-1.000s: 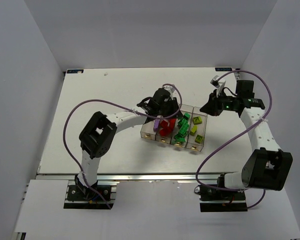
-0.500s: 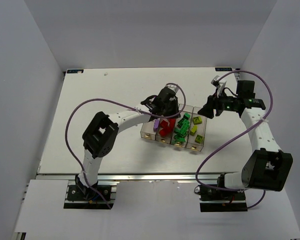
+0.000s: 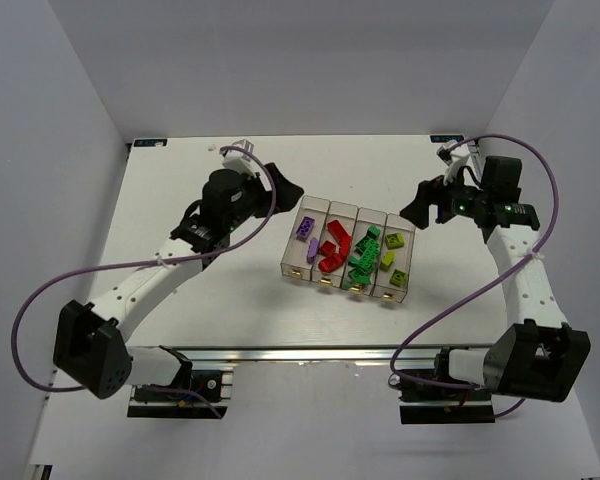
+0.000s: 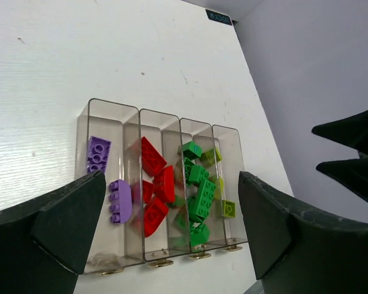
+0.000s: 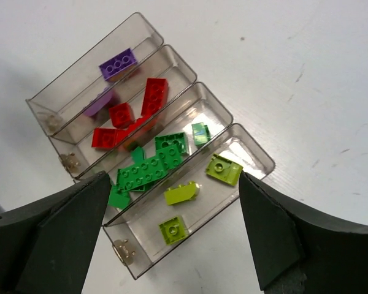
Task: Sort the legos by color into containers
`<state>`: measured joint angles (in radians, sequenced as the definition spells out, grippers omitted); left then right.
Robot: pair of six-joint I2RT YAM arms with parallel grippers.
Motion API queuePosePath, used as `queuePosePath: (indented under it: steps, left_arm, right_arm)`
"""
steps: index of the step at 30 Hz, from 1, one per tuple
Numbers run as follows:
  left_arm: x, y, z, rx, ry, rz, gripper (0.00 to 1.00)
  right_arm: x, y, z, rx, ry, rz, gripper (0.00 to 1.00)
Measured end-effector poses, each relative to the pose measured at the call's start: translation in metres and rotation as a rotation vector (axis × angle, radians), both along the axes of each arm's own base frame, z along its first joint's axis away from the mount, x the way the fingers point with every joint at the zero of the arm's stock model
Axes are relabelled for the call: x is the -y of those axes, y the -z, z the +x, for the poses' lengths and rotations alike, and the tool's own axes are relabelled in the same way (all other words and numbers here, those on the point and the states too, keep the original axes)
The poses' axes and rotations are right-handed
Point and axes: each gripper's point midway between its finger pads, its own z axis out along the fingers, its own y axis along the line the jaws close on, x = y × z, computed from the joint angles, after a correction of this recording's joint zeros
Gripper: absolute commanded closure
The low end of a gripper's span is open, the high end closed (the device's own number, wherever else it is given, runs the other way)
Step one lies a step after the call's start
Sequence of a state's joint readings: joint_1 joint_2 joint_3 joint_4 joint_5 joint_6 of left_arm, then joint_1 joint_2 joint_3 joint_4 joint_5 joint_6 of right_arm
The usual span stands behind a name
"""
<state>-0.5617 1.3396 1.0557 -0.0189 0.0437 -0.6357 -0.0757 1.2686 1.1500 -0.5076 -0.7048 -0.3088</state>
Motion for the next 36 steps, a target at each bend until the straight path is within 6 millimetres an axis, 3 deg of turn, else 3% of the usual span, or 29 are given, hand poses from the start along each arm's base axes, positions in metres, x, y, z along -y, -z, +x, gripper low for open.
queuePosePath:
  steps: [6,14,25,36]
  left_arm:
    - [-0.028,-0.005,-0.018,0.002,-0.040,0.008,0.02]
    - [-0.054,-0.033,-0.029,0.063,-0.098,-0.003,0.02]
    - [-0.060,-0.019,-0.038,0.028,-0.105,0.015,0.02]
    - [-0.062,-0.021,-0.043,0.020,-0.111,-0.006,0.02]
  right_arm:
    - [0.014,-0.024,0.007,0.068,0.136,-0.010,0.11]
    - [0.031,-0.024,0.010,0.028,0.313,0.005,0.11]
    - [0.029,-0.039,-0.015,0.124,0.333,0.029,0.11]
    - [0.031,-0.027,-0.024,0.115,0.348,0.023,0.11]
